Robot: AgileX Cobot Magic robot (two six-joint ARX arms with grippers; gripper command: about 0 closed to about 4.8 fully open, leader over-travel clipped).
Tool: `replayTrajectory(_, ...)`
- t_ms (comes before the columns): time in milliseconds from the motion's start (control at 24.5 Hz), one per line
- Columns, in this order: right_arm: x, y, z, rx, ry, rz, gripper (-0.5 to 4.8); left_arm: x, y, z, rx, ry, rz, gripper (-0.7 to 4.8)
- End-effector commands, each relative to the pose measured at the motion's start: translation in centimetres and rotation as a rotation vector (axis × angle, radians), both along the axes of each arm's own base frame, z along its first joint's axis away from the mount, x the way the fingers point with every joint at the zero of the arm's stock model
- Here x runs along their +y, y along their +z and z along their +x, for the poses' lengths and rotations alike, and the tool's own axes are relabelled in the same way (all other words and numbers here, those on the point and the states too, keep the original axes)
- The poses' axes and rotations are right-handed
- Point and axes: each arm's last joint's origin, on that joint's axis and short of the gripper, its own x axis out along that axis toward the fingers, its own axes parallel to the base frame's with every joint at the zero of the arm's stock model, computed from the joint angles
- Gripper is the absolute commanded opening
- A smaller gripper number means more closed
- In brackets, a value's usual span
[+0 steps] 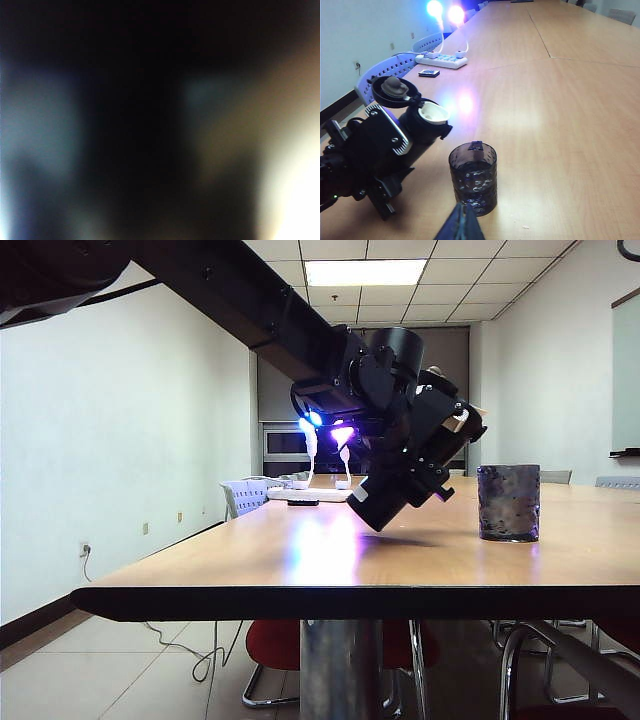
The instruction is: Pick up the black thermos cup, pour some water from it into the cup, and then put the thermos cup back on the table.
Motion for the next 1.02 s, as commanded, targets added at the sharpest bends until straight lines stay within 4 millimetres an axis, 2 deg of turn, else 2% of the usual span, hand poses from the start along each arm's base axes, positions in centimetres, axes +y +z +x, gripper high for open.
replayTrajectory(41,0.0,0.4,0.0,-0.023,0.001,0.002,-0.01,-0.2,1.5,-0.1,-0.051,-0.012,-0.052,1.82)
replayTrajectory(204,0.0,0.4,0.0,-0.023,0.002,0.002,-0.01,-0.2,1.5,-0.1,-0.036,0.001,-0.099,1.82)
replayTrajectory(489,0.0,0.4,0.0,-0.023,0.001,0.002,-0.01,-0.2,1.6,-0.1,-0.046,0.025,-0.084,1.82)
replayTrajectory(816,0.0,0.4,0.0,-0.022,0.005,0.002,-0.01,-1.4,2.1,-1.1,-0.196,-0.040,0.229,1.82)
replayTrajectory(1019,0.1,0.4,0.0,-0.022,0.027,0.004,-0.01,-0.9,2.1,-0.7,-0.203,0.018,0.265,1.82)
